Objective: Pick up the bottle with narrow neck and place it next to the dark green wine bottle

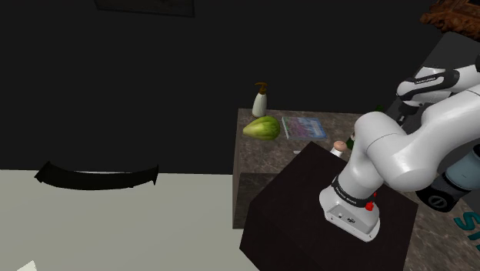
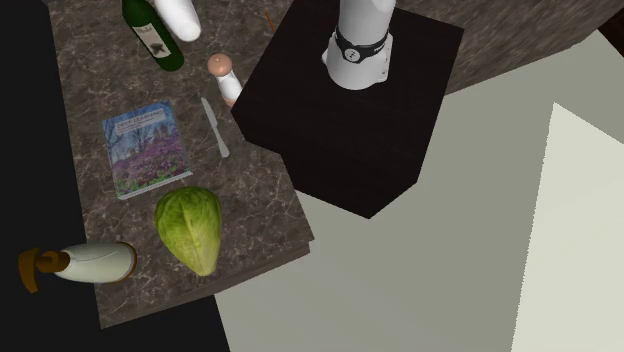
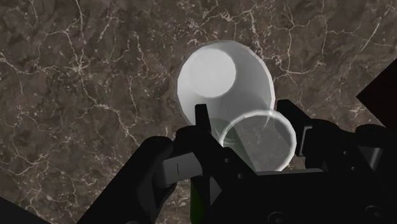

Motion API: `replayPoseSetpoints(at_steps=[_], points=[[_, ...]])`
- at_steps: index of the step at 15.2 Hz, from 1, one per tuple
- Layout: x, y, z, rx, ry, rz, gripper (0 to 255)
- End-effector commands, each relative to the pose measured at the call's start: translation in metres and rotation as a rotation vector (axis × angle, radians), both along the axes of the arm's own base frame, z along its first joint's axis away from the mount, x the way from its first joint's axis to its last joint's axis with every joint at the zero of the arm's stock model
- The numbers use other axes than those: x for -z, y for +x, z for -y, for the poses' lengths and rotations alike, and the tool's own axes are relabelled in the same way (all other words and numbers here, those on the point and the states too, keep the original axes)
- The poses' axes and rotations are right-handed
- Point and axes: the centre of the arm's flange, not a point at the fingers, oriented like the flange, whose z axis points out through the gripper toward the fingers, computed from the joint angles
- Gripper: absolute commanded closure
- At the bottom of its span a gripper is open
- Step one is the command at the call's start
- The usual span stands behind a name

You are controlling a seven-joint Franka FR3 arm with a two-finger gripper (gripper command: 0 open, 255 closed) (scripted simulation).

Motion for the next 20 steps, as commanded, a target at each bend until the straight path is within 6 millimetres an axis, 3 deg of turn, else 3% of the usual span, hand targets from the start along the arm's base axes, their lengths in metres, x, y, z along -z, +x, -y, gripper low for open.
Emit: replayPoseSetpoints(at_steps=[1, 9, 10, 15, 19, 20], points=[[0.010, 0.000, 0.001, 0.000, -0.001, 0.000, 255], [0.010, 0.000, 0.001, 0.000, -0.001, 0.000, 255], [0.010, 0.000, 0.001, 0.000, -0.001, 0.000, 0], [0.010, 0.000, 0.001, 0.000, -0.001, 0.000, 0], [-0.039, 0.006, 0.001, 0.000, -0.001, 0.000, 0], [-0.039, 0.006, 0.001, 0.000, -0.001, 0.000, 0]])
